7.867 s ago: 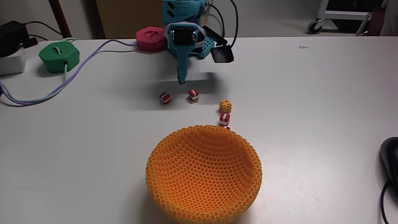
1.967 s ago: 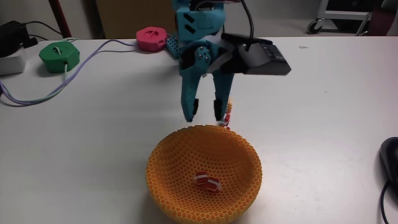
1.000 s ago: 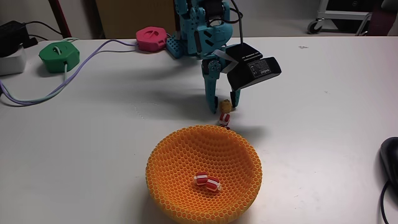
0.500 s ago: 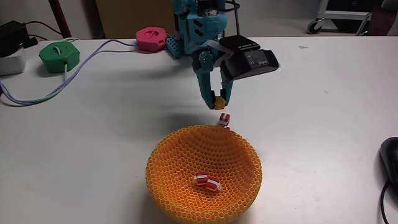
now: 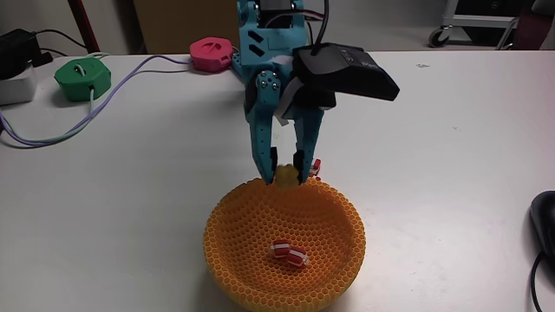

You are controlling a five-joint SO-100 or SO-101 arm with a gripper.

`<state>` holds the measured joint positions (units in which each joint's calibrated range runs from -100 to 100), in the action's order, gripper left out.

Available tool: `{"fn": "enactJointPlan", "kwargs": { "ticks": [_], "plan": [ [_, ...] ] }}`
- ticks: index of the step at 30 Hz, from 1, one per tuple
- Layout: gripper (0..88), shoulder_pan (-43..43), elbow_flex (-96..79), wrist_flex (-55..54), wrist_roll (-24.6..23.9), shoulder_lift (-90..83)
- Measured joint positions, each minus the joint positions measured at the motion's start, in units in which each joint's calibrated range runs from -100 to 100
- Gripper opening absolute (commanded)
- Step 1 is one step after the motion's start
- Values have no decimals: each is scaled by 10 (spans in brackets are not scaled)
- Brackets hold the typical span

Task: Place cube pieces into the yellow basket

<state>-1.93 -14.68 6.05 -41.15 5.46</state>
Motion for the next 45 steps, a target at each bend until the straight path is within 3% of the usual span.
{"fn": "enactJointPlan", "kwargs": {
  "ticks": [7, 12, 15, 19, 27, 34, 45],
  "plan": [
    [224, -13, 1, -6, -6, 11],
    [217, -36, -14, 154, -21, -63],
    [212, -72, -99, 277, -54, -176],
    [208, -125, -285, 304, -105, -317],
    [206, -152, -556, 75, -147, -350],
    [204, -146, -567, -29, -148, -284],
    [201, -146, -530, -103, -139, -163]
  ]
}}
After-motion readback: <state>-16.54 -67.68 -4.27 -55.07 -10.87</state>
